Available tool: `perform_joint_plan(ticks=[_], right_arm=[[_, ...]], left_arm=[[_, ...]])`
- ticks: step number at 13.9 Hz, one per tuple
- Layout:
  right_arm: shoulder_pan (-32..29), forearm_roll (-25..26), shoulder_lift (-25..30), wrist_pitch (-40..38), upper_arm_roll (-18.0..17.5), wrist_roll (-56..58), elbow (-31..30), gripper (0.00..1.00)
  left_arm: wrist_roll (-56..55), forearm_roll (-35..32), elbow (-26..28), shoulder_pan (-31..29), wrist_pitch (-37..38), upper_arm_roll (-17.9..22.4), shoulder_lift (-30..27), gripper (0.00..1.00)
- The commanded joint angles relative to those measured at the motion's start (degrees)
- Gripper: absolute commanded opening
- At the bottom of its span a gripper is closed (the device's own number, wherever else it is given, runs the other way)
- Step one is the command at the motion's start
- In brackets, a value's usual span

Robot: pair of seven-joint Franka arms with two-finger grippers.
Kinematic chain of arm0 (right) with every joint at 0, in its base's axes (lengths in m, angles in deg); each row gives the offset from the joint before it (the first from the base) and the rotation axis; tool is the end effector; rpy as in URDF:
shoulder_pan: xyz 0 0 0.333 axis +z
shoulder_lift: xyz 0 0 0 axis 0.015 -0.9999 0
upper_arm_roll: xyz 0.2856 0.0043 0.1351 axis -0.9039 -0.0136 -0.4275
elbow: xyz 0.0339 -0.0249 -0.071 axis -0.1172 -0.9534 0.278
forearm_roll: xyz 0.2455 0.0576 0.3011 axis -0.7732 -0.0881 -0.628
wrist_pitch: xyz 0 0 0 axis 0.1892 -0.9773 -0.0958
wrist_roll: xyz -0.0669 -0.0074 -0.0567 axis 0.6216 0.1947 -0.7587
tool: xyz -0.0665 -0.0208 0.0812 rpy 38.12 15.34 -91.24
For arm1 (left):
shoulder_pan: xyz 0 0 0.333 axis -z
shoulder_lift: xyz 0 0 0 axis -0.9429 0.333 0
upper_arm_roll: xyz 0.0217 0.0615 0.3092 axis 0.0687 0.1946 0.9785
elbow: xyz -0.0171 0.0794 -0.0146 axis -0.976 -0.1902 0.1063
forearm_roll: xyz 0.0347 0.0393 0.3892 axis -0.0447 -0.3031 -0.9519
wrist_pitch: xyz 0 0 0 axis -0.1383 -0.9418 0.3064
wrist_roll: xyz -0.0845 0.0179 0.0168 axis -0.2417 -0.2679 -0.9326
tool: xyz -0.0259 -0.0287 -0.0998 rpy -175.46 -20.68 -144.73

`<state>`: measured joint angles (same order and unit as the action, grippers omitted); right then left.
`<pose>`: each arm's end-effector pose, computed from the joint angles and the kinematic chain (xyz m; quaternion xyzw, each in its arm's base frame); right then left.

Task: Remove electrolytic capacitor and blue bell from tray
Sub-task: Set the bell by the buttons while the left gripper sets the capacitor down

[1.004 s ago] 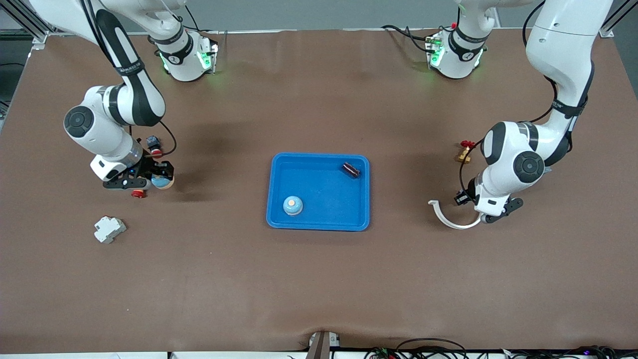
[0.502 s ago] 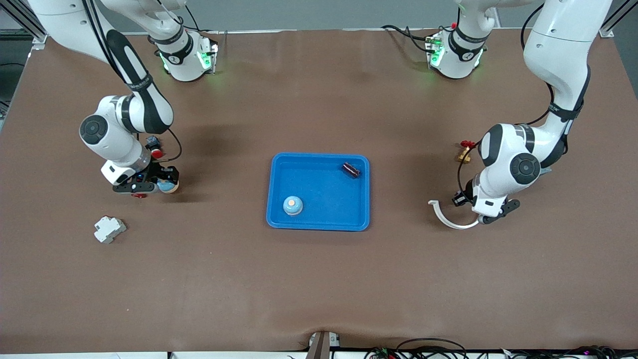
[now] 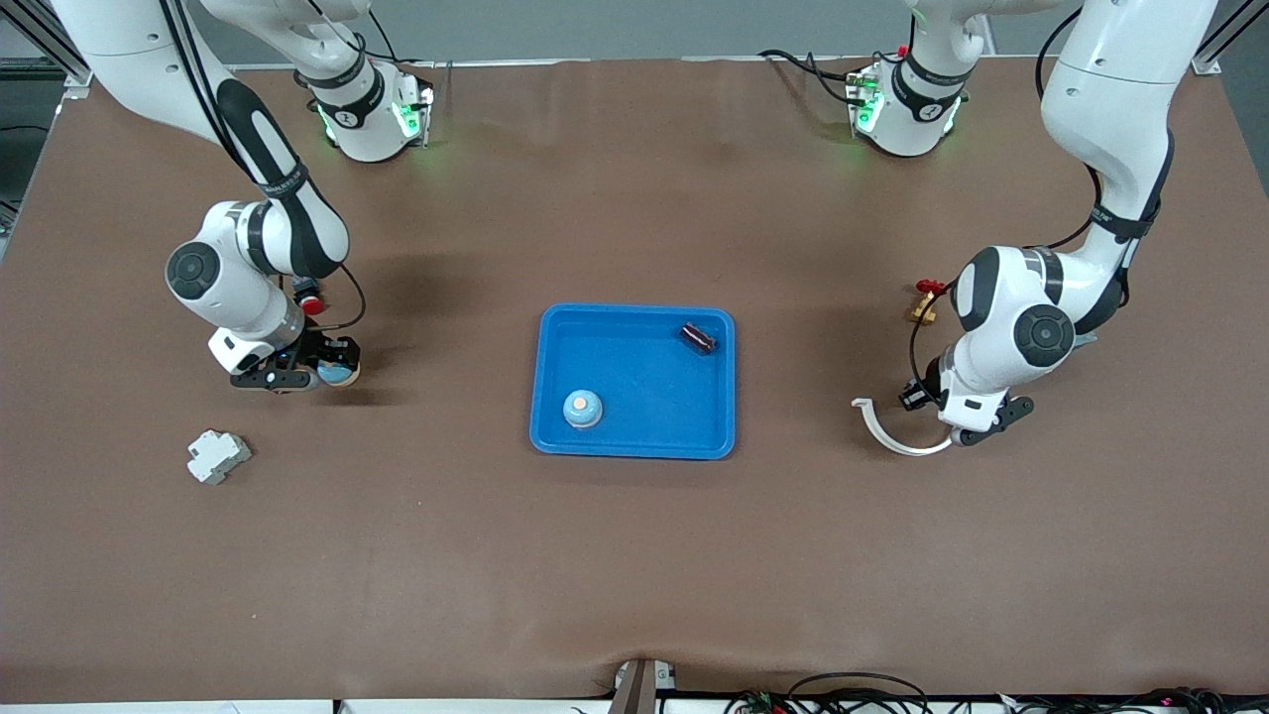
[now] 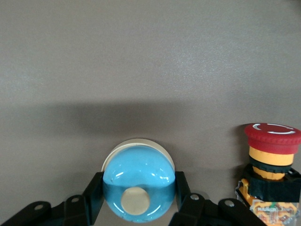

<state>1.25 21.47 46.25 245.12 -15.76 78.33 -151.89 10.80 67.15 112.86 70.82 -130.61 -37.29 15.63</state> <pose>0.4987 -0.0055 0.1833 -0.9997 0.0180 -0.0046 0.0171 0.5732 -0.0661 0.1858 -0.9706 -0.2369 0.0419 0.0027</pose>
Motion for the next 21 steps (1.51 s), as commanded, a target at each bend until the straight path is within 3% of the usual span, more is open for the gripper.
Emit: perform_joint_plan(ticks=[1, 2, 3, 4, 5, 10, 12, 16, 21], right_arm=[[-1.41, -2.69, -0.55, 0.02, -1.36, 1.1, 0.82, 0.0], [-1.32, -2.78, -0.72, 0.02, -1.36, 1.1, 1.08, 0.0], [-1.41, -2.87, -0.9, 0.02, -1.36, 1.1, 1.26, 0.0], [-1.41, -3.3, -1.07, 0.02, -1.36, 1.1, 1.52, 0.32], [-1.32, -4.0, -1.25, 0.02, -1.36, 1.1, 1.87, 0.99], [-0.8, -4.36, -1.08, -0.24, -1.45, 0.92, 2.58, 1.0], [-0.01, -4.54, 0.24, -1.82, -3.28, -0.56, 3.54, 1.0], [0.95, -4.63, 1.12, -15.33, -10.66, -18.89, 14.15, 1.0], [12.37, -3.49, -3.08, -16.24, -10.59, -38.43, 24.27, 1.0]], left_arm=[[-0.3, -0.94, -0.14, 0.35, 0.21, -0.06, -0.11, 0.89], [-0.38, -0.94, -0.06, 0.35, 0.3, -0.06, -0.29, 1.0], [-0.38, -0.94, 0.21, 0.35, 0.73, -0.14, -0.73, 1.0], [-0.38, -0.94, 0.03, 0.17, 2.74, -0.14, -1.43, 1.0], [-0.3, -0.94, -0.23, 0.17, 4.93, -0.14, -2.3, 1.0], [-0.38, -0.25, -0.41, -0.27, 11.62, -0.32, -7.75, 1.0], [-1.34, 0.11, -1.63, -0.09, 15.3, -0.67, -9.95, 1.0], [-7.05, 1.77, -11.11, 0.08, 28.75, -4.0, -9.79, 1.0], [-18.46, 4.5, -16.65, 0.52, 30.88, -8.66, -9.17, 1.0]])
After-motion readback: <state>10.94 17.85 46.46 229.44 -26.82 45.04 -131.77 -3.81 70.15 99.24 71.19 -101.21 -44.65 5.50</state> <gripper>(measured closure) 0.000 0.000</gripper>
